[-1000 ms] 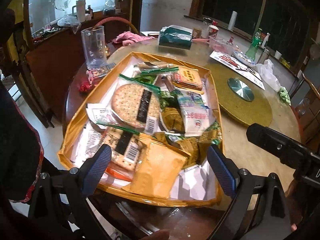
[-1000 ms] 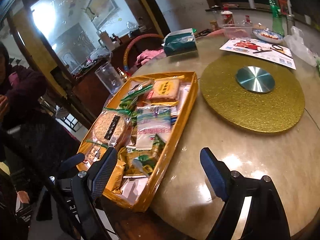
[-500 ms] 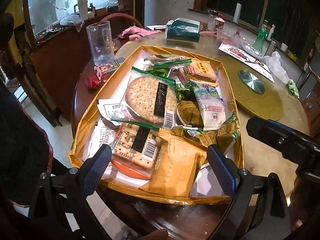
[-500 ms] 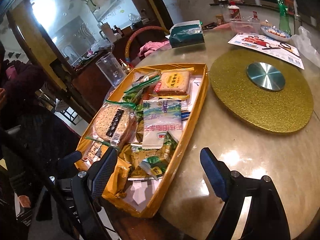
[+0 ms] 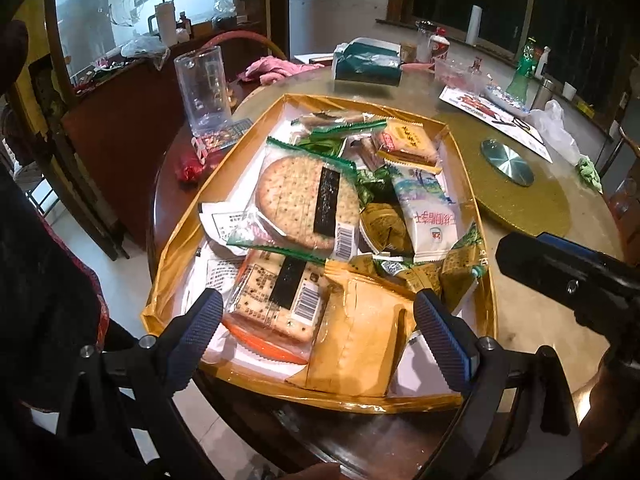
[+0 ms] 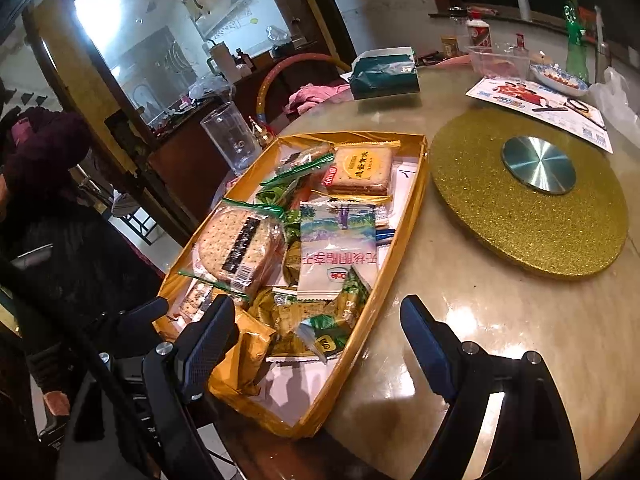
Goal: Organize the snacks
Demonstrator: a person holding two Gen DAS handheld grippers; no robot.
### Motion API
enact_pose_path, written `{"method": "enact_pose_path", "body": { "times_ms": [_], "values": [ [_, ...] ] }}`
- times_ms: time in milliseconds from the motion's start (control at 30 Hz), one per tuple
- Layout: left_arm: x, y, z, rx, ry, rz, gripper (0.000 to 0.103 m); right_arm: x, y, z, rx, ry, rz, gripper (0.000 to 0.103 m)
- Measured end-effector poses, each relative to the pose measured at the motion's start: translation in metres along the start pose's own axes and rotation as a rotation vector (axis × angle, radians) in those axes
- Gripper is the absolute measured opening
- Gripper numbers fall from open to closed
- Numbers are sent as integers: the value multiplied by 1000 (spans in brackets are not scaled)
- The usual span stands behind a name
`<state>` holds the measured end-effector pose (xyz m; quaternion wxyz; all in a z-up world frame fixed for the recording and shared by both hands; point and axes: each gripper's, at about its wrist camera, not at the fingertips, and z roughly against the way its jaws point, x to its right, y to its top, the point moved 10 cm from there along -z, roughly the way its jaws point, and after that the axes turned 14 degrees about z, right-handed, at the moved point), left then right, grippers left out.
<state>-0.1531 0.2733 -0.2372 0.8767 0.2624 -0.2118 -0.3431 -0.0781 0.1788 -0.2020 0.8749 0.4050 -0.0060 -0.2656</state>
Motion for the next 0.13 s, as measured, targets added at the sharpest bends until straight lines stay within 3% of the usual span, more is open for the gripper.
{"method": "enact_pose_path", "body": {
  "times_ms": [133],
  "values": [
    [0,4,5,31,-5,-10,96,-2,0,-5,-4,6,-13,85]
  ]
}}
